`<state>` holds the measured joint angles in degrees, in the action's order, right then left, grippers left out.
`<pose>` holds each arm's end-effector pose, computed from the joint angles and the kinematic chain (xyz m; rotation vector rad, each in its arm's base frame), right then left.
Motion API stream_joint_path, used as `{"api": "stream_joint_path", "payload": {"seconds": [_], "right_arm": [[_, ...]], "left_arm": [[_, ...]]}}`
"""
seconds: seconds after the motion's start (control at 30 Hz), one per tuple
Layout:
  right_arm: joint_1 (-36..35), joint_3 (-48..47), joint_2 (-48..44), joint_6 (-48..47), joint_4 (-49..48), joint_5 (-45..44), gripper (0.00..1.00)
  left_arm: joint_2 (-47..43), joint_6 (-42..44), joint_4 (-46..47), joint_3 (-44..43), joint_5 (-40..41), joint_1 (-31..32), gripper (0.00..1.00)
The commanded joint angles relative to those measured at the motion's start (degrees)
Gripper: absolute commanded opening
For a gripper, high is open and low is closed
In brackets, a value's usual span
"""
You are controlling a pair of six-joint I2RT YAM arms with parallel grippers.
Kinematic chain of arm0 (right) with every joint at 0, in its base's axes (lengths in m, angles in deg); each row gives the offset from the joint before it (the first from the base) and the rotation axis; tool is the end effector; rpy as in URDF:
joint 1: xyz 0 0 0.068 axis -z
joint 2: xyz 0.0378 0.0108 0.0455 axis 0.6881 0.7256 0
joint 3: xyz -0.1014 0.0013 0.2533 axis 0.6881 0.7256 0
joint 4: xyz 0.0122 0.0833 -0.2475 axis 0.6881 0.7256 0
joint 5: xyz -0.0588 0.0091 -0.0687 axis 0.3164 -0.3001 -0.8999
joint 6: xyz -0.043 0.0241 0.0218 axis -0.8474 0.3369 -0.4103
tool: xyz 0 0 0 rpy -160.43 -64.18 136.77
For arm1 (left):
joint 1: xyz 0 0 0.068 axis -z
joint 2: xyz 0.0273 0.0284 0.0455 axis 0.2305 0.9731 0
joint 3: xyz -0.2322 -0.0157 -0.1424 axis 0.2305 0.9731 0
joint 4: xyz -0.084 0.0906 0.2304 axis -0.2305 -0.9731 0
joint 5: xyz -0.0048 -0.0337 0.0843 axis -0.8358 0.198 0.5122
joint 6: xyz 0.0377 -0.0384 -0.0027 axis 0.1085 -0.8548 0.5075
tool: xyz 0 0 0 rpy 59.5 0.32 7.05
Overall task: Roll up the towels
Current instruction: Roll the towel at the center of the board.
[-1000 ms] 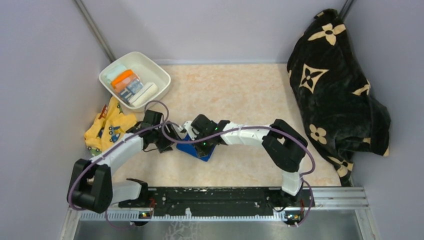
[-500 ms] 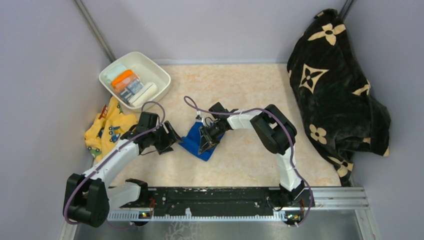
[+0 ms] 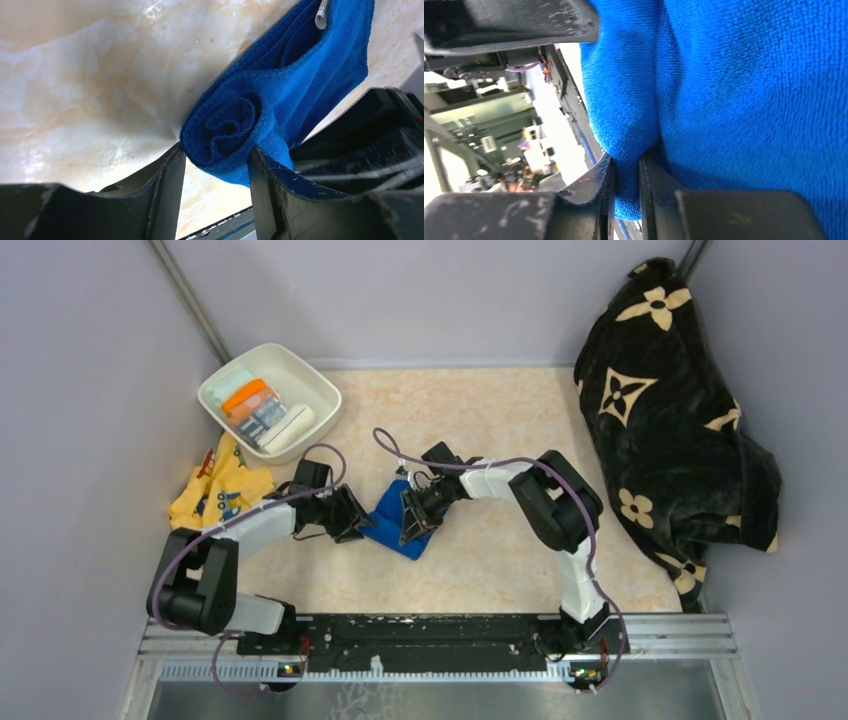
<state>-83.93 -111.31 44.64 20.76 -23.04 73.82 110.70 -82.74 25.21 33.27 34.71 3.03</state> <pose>0.2812 0.2776 0.1179 0.7539 -2.5456 -1.4621 0.2255 -0.0783 0.1531 -0.5979 2.6910 -0.7857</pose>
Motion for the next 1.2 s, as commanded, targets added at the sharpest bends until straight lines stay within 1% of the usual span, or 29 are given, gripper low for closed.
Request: {"api": "stream_joint_path", "payload": {"seconds": [0.0, 0.13, 0.27, 0.4, 0.43, 0.47, 0.53, 0.6, 0.7, 0.83, 1.0, 1.1, 1.17], "right_arm": [[-0.44, 1.70, -8.61, -4.29, 1.25, -11.01, 0.23], [-2.55, 2.52, -15.57, -8.50, 4.16, -21.35, 0.37], [-7.42, 3.42, -22.56, -13.22, 5.53, -35.87, 0.46], [-14.77, 5.02, -26.95, -18.30, 5.03, -53.27, 0.49], [-16.90, 5.31, -27.28, -19.45, 4.72, -55.30, 0.49], [-18.91, 5.57, -27.55, -20.26, 4.12, -59.24, 0.50], [-22.38, 5.79, -27.75, -21.68, 3.41, -63.32, 0.50], [-25.44, 5.91, -27.17, -22.85, 2.48, -66.06, 0.51], [-27.14, 6.02, -24.69, -23.50, 1.91, -67.44, 0.51], [-27.74, 5.59, -18.85, -23.12, 2.55, -68.83, 0.51], [-28.11, 7.35, -15.24, -23.05, 1.21, -69.18, 0.51], [-28.11, 8.29, -13.59, -22.57, 0.66, -68.88, 0.49], [-28.06, 8.63, -12.86, -22.03, 0.73, -68.62, 0.46]], "left_arm": [[4.32, 1.68, 2.43, -2.20, 0.22, 0.25, 0.53], [8.00, 3.72, 1.12, -4.43, 1.19, 0.47, 0.51], [10.13, 4.61, 0.18, -5.66, 1.71, 0.77, 0.51], [11.25, 4.84, -0.33, -6.23, 1.99, 0.92, 0.51], [11.43, 4.92, -0.59, -6.39, 2.06, 0.88, 0.51], [11.53, 5.04, -0.79, -6.48, 2.25, 1.00, 0.51], [11.59, 5.18, -1.07, -6.62, 2.54, 1.13, 0.51], [11.65, 5.31, -1.35, -6.83, 2.89, 1.20, 0.51], [11.83, 5.41, -1.61, -7.02, 3.01, 1.31, 0.52], [11.79, 5.59, -1.95, -7.33, 3.28, 1.47, 0.53], [11.74, 5.68, -1.84, -7.52, 3.46, 1.61, 0.54], [12.25, 5.67, -1.66, -7.97, 2.96, 1.78, 0.55], [12.43, 5.63, -1.44, -8.41, 2.48, 1.90, 0.56]]}}
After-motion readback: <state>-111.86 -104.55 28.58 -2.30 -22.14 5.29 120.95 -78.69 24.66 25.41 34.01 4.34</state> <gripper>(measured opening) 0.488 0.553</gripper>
